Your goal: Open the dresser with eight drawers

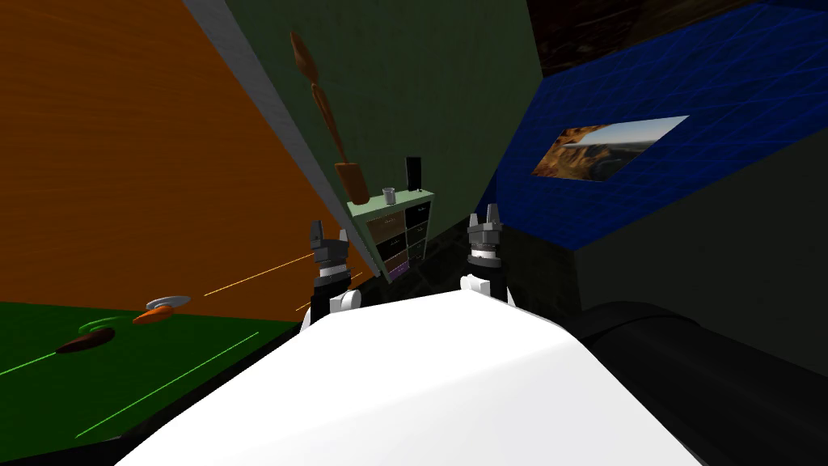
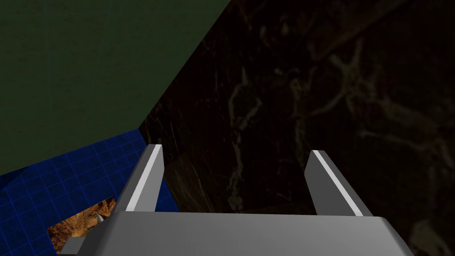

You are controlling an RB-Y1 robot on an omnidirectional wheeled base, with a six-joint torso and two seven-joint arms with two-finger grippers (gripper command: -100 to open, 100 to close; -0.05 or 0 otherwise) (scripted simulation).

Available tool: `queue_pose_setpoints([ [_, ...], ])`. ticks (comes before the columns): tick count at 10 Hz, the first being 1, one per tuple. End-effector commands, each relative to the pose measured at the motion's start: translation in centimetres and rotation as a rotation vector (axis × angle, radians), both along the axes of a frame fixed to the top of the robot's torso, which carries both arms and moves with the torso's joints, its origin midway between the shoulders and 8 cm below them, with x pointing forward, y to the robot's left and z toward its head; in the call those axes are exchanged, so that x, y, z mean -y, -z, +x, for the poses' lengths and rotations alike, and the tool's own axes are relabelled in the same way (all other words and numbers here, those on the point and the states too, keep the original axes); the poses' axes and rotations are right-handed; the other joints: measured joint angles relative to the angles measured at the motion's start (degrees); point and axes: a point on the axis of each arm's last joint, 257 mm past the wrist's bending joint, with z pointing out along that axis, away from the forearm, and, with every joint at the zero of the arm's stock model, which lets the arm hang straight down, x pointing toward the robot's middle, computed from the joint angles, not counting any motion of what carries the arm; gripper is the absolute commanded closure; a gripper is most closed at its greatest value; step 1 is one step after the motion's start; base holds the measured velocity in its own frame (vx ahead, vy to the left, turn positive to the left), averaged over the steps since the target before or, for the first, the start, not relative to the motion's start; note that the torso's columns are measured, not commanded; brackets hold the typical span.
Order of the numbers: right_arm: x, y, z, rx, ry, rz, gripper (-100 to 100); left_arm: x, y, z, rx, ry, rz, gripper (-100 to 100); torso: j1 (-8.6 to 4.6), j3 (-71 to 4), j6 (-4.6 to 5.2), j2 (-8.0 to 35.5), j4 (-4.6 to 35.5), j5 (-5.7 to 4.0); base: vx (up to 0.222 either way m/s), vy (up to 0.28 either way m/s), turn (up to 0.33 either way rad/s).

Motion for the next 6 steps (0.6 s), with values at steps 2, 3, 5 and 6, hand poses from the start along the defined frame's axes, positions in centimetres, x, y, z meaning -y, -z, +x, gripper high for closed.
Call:
queue_pose_setpoints([
  [2,0.0,0.0,0.0,0.0,0.0,0.0,0,0.0,0.0,0.0,0.0,0.0,0.0,0,0.0,-12.0,0.0,5.97,6.0,0.0,0.0,0.0,0.0],
  [3,0.0,-0.01,0.0,0.0,0.0,0.0,0,0.0,-0.01,0.0,0.0,0.0,0.0,0,0.0,-20.14,0.0,10.03,10.06,0.0,0.0,0.0,0.0],
  [5,0.0,-0.01,-0.01,0.0,0.0,0.0,0,0.0,-0.01,0.0,0.0,0.0,0.0,0,0.0,-36.92,0.0,18.45,18.46,0.0,0.0,0.0,0.0],
  [6,0.0,-0.01,-0.01,0.0,0.0,0.0,0,0.0,-0.01,-0.01,0.0,0.0,0.0,0,0.0,-45.36,0.0,22.69,22.68,0.0,0.0,0.0,0.0],
])
